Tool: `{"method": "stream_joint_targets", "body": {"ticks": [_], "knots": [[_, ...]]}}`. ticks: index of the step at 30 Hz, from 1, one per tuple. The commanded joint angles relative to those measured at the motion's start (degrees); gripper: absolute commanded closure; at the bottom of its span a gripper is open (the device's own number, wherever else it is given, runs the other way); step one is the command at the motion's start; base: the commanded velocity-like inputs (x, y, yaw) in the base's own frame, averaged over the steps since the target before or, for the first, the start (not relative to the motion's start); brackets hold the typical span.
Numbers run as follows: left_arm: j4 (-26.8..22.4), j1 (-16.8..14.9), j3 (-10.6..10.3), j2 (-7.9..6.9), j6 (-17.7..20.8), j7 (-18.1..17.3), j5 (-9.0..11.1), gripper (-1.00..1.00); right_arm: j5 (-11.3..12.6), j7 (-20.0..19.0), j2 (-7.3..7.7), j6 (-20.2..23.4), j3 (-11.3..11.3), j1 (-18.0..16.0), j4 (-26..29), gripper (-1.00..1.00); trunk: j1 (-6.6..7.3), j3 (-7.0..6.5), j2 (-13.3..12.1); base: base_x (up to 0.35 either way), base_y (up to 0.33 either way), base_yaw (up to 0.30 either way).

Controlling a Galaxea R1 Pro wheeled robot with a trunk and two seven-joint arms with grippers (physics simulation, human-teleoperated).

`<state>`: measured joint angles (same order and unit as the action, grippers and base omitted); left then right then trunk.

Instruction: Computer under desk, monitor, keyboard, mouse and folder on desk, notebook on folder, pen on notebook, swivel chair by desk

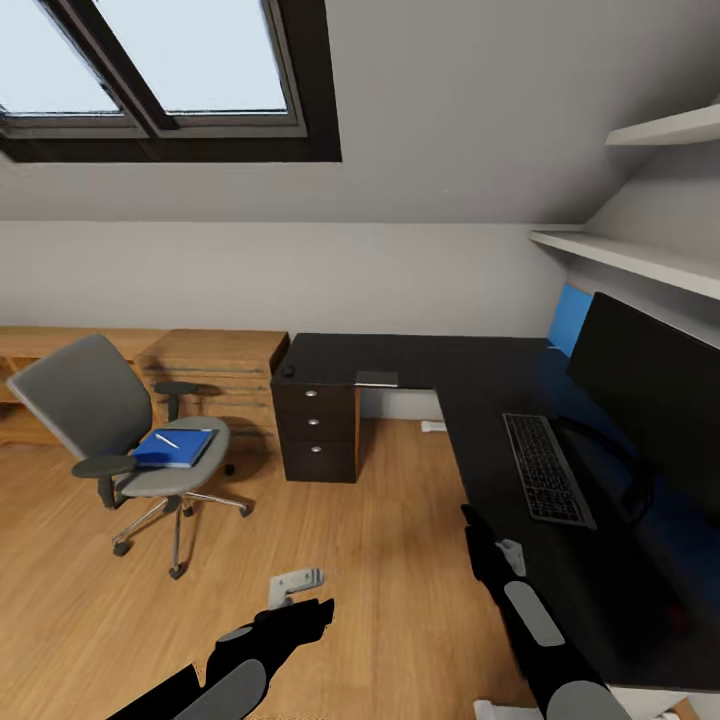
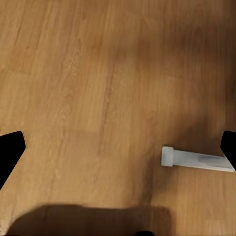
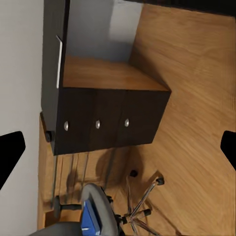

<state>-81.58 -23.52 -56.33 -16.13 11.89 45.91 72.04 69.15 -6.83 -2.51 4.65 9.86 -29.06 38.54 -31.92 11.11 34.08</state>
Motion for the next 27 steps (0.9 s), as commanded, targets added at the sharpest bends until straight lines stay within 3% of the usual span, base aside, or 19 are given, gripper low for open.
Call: {"method": "stream_joint_targets", "body": {"ticks": [1, 9, 15, 17, 27], "knots": [[-0.07, -0.11, -0.08, -0.03, 0.15, 0.32, 0.15, -1.00, -0.19, -0.18, -0.21, -0.16, 0.36, -0.03, 0.04, -1.00, 0.20, -0.09, -0.33, 0.000, 0.000, 0.266], [-0.07, -0.10, 2.08, -0.04, 0.15, 0.22, 0.12, -1.00, -11.99, 0.11, -2.81, -2.66, -0.04, -0.03, 0.04, -1.00, 1.96, -1.52, -3.54, 0.086, 0.000, 0.273], [-0.07, -0.09, 2.46, -0.04, 0.15, 0.16, 0.19, -1.00, -17.72, 0.14, -3.45, -2.87, -0.55, -0.03, 0.04, -1.00, 3.28, -2.60, -5.94, 0.291, 0.000, 0.275], [-0.07, -0.09, 2.59, -0.06, 0.15, 0.15, 0.20, -1.00, -18.73, 0.15, -3.48, -2.89, -0.76, -0.03, 0.04, -1.00, 3.72, -2.96, -6.75, 0.318, 0.000, 0.275], [-0.06, -0.08, 2.63, -0.04, 0.26, 0.36, 0.21, -1.00, -19.29, 0.15, -3.39, -2.81, -0.93, -0.03, 1.56, -1.00, 5.91, -4.76, -10.76, 0.322, 0.000, 0.219]]}}
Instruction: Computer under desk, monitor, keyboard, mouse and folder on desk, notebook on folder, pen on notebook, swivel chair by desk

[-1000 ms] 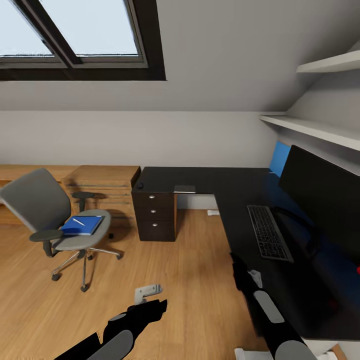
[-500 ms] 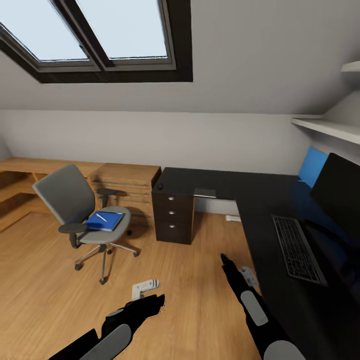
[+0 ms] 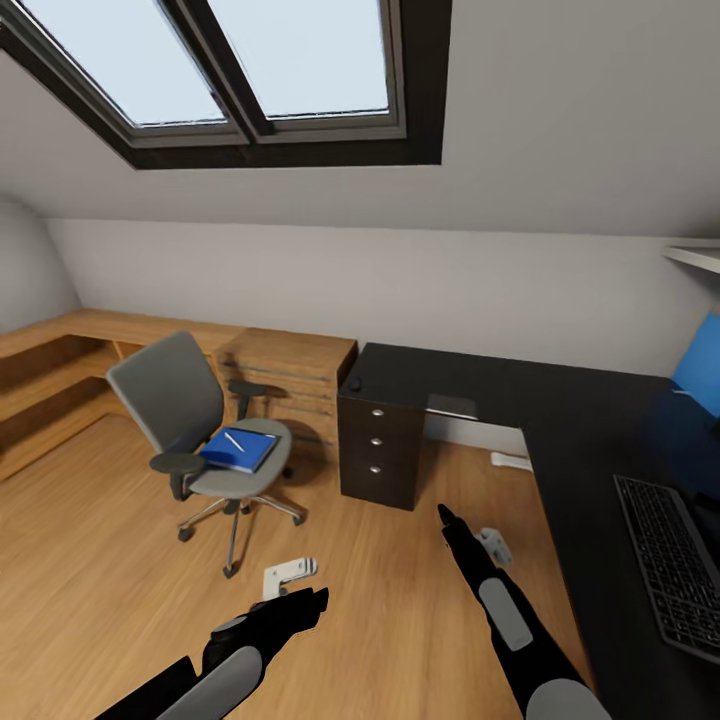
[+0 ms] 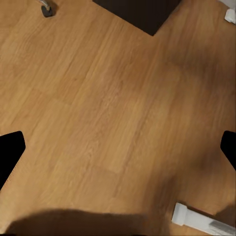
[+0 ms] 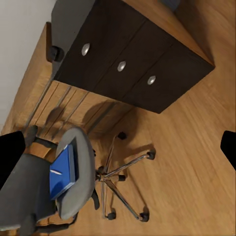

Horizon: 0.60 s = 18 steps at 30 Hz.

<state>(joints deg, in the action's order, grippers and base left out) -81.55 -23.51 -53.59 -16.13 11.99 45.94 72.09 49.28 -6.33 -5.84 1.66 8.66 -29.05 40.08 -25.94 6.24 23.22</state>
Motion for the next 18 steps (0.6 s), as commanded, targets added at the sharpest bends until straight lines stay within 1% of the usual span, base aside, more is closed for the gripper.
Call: {"method": "stream_joint_targets", "body": {"ticks": [1, 5, 11, 12, 18], "knots": [[-0.06, -0.11, -0.09, -0.04, 0.21, 0.35, 0.15, -1.00, 0.56, -0.33, -0.01, 0.24, 0.31, -0.04, 1.20, -1.00, 0.15, -0.06, -0.30, 0.326, 0.000, 0.047], [-0.02, -0.13, 0.02, -0.04, 0.34, 0.39, 0.15, -1.00, 0.52, -0.26, 0.22, 0.40, 0.38, -0.04, 3.30, -1.00, 0.15, -0.06, -0.30, 0.328, 0.000, 0.020], [-0.01, -0.11, 0.06, -0.04, 0.39, 0.46, 0.15, -1.00, 0.23, -0.39, 0.29, 0.31, 0.39, -0.04, 3.79, -1.00, 0.15, -0.06, -0.30, 0.329, 0.000, 0.004], [-0.01, -0.11, 0.07, -0.04, 0.40, 0.46, 0.15, -1.00, -0.81, -0.39, 0.24, 0.29, 0.39, -0.04, 3.87, -1.00, 0.15, -0.06, -0.30, 0.329, 0.000, 0.001], [-0.01, -0.10, 0.14, -0.04, 0.32, 0.40, 0.15, -1.00, -1.96, -0.63, 0.01, -0.03, 0.54, -0.04, 3.98, -1.00, 0.15, -0.06, -0.30, 0.329, 0.000, 0.000]]}}
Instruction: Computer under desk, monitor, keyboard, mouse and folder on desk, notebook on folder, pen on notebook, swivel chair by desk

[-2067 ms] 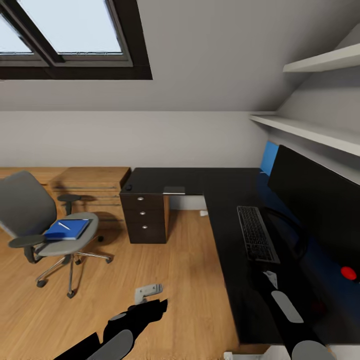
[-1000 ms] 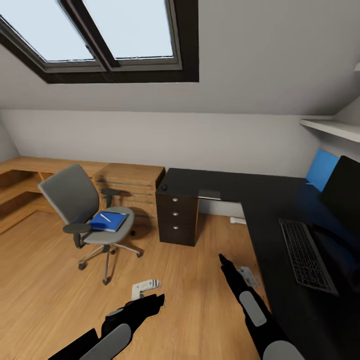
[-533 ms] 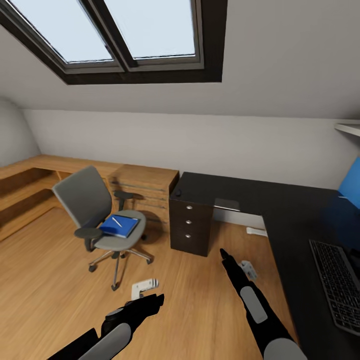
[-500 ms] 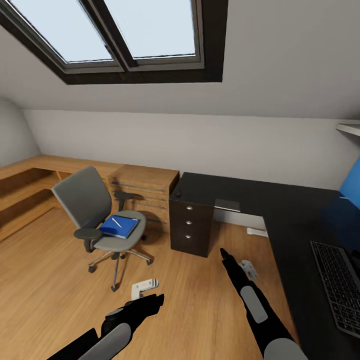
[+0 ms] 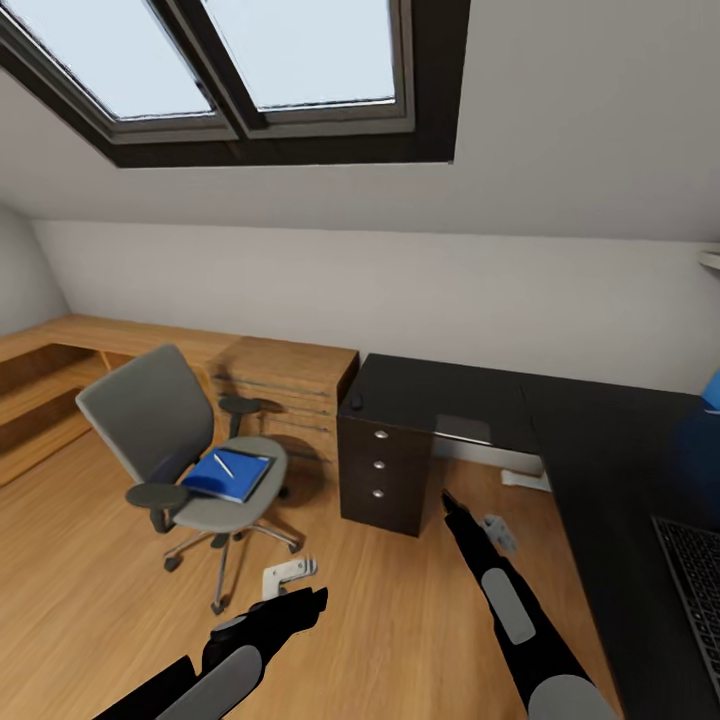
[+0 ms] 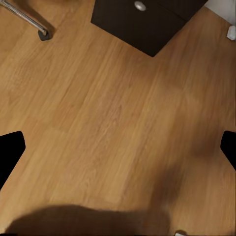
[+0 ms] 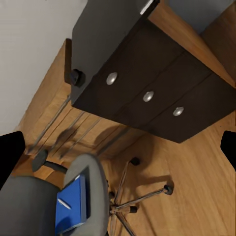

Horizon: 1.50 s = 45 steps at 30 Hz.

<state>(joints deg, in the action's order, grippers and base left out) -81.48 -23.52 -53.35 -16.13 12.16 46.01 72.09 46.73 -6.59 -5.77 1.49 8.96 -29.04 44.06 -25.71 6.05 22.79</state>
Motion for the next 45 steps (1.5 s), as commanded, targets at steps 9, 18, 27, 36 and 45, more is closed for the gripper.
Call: {"method": "stream_joint_targets", "body": {"ticks": [9, 18, 27, 36, 45], "knots": [[-0.09, -0.08, -0.28, -0.04, 0.14, 0.39, 0.10, -1.00, 0.48, -0.17, -0.15, -2.95, 0.23, -0.02, -0.09, -1.00, -0.07, 0.13, 0.12, 0.329, 0.000, 0.000], [1.85, -0.11, -0.61, 0.31, 0.49, 0.31, 0.12, -1.00, 0.45, 0.00, -0.30, -6.96, 0.09, 0.04, -0.36, -1.00, -0.07, -0.34, 0.12, 0.329, 0.000, 0.179], [1.93, -0.12, -0.66, 1.09, 0.50, 0.31, 0.11, -1.00, 0.58, 0.05, -0.22, -9.60, 0.14, 0.03, -0.34, -1.00, -0.07, -0.90, 0.12, 0.329, 0.000, 0.017], [1.94, -0.11, -0.78, 1.27, 0.50, 0.31, -0.10, -1.00, 0.61, 0.01, -0.12, -9.43, 0.17, 0.04, -0.26, -1.00, -0.07, -0.93, 0.12, 0.329, 0.000, 0.000], [1.88, -0.10, -1.02, 1.28, 0.50, 0.31, -0.29, -1.00, 0.72, 0.10, -0.26, -9.55, 0.11, 0.04, -0.36, -1.00, -0.07, -1.05, 0.12, 0.329, -0.005, 0.034]]}}
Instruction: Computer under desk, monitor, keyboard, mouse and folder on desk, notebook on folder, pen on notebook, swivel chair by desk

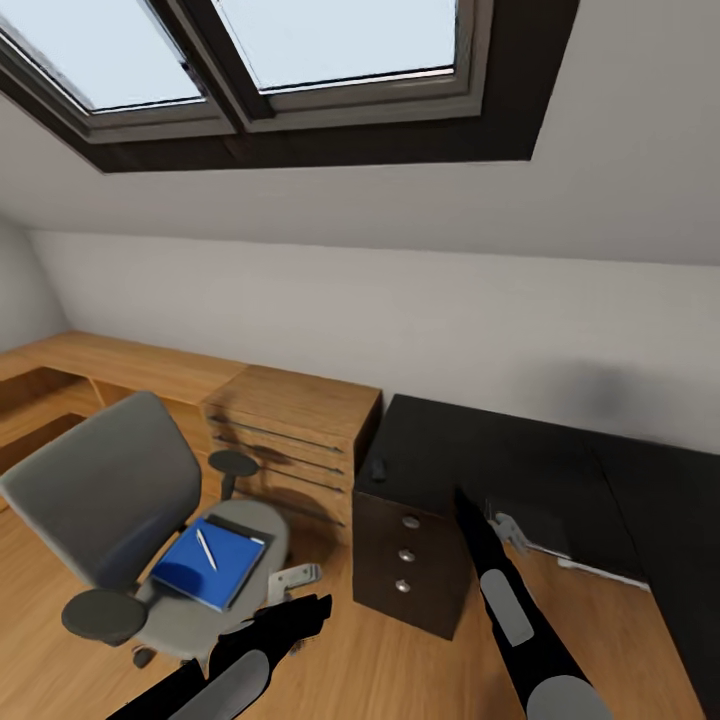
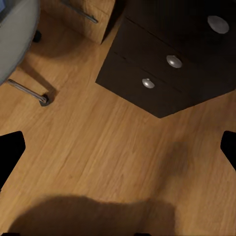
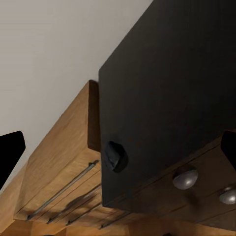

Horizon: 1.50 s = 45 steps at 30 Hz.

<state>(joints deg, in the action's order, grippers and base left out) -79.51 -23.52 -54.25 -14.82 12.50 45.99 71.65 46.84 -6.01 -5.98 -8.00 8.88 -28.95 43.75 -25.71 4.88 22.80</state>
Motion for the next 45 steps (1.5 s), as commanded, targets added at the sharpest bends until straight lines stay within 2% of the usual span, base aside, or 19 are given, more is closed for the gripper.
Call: {"method": "stream_joint_targets", "body": {"ticks": [1, 7, 13, 14, 15, 16, 21, 28, 33, 38, 39, 40, 41, 43, 44, 45], "knots": [[-0.09, -0.09, -0.16, -0.04, 0.15, 0.33, 0.09, -1.00, 0.61, -0.46, -0.06, -0.10, 0.18, -0.05, -0.05, -1.00, -0.07, 0.08, 0.12, 0.329, -0.037, 0.128], [-0.12, -0.12, -0.23, -0.04, 0.08, 0.26, -0.47, -1.00, 0.56, 0.34, -0.08, -0.16, 0.17, -0.05, -0.13, -1.00, -0.07, -0.29, 0.12, 0.274, -0.014, 0.169], [-0.18, -0.12, -0.20, -0.04, -0.05, 0.24, -0.54, -1.00, 0.39, 2.23, -0.09, -0.09, 0.00, -0.05, -0.28, -1.00, -0.07, -0.60, 0.12, 0.061, -0.001, 0.223], [-0.19, -0.12, -0.21, -0.04, -0.06, 0.24, -0.55, -1.00, 0.35, 2.89, -0.09, -0.08, -0.36, -0.05, -0.31, -1.00, -0.07, -0.65, 0.12, 0.017, 0.000, 0.244], [-0.30, -0.07, -0.34, -0.04, -0.13, 0.31, -1.01, -1.00, 0.30, 5.25, -0.03, -0.08, -3.24, -0.08, -0.57, -1.00, -0.07, -0.68, 0.12, 0.189, 0.000, 0.258], [-0.33, -0.06, -0.37, -0.04, -0.15, 0.38, -1.69, -1.00, 0.29, 5.90, -0.02, -0.11, -4.52, -0.07, -0.88, -1.00, -0.07, -0.71, 0.12, 0.236, 0.000, 0.261], [-0.37, -0.11, -0.33, -0.04, -0.27, 0.49, -5.17, -1.00, 0.21, 7.05, 0.00, -0.22, -9.30, -0.09, -3.67, -1.00, -0.07, -0.78, 0.12, 0.288, 0.000, 0.270], [-0.38, -0.11, -0.36, 0.01, -0.28, 0.49, -5.91, -1.00, -0.24, 7.27, 0.00, -0.26, -11.10, -0.14, -5.23, -1.00, -0.07, -0.79, 0.12, 0.317, 0.000, 0.277], [-0.38, -0.08, -0.33, -0.03, -0.29, 0.43, -6.03, -1.00, -3.42, 7.21, 0.19, -0.07, -11.30, -0.10, -4.88, -1.00, -0.07, -0.79, 0.12, 0.320, 0.000, 0.159], [-0.38, -0.06, -0.36, 0.03, -0.29, 0.40, -6.00, -1.00, -4.51, 7.10, 0.37, -0.16, -11.61, -0.09, -4.56, -1.00, -0.07, -0.79, 0.12, 0.223, 0.000, 0.022], [-0.38, -0.08, -0.36, 0.04, -0.29, 0.35, -6.00, -1.00, -5.04, 7.14, 0.51, -0.25, -11.64, -0.11, -4.59, -1.00, -0.07, -0.79, 0.12, 0.076, 0.000, 0.006], [-0.38, -0.10, -0.57, 0.05, -0.29, 0.27, -6.00, -1.00, -11.17, 7.74, 3.30, -3.68, -11.59, -0.28, -4.97, -1.00, -0.07, -0.79, 0.12, 0.008, 0.000, 0.001], [-0.38, -0.10, -0.64, 0.05, -0.29, 0.28, -6.00, -1.00, -12.20, 8.01, 3.45, -3.89, -11.59, -0.34, -5.07, -1.00, -0.07, -0.79, 0.12, 0.007, 0.000, 0.001], [-0.40, -0.09, -0.92, 0.05, -0.29, 0.31, -6.03, -1.00, -16.84, 10.52, 3.84, -4.33, -11.60, -1.64, -5.59, -1.00, -0.07, -0.79, 0.12, 0.003, 0.000, 0.000], [-0.48, -0.10, -1.02, 0.05, -0.29, 0.32, -6.06, -1.00, -20.39, 14.73, 3.98, -4.14, -11.60, -3.91, -6.49, -1.00, -0.07, -0.79, 0.12, 0.001, 0.000, 0.000], [-0.56, -0.09, -1.05, 0.04, -0.29, 0.32, -6.07, -1.00, -22.56, 18.48, 4.04, -3.16, -11.61, -5.85, -7.93, -1.00, -0.07, -0.79, 0.12, 0.000, 0.000, 0.000]]}}
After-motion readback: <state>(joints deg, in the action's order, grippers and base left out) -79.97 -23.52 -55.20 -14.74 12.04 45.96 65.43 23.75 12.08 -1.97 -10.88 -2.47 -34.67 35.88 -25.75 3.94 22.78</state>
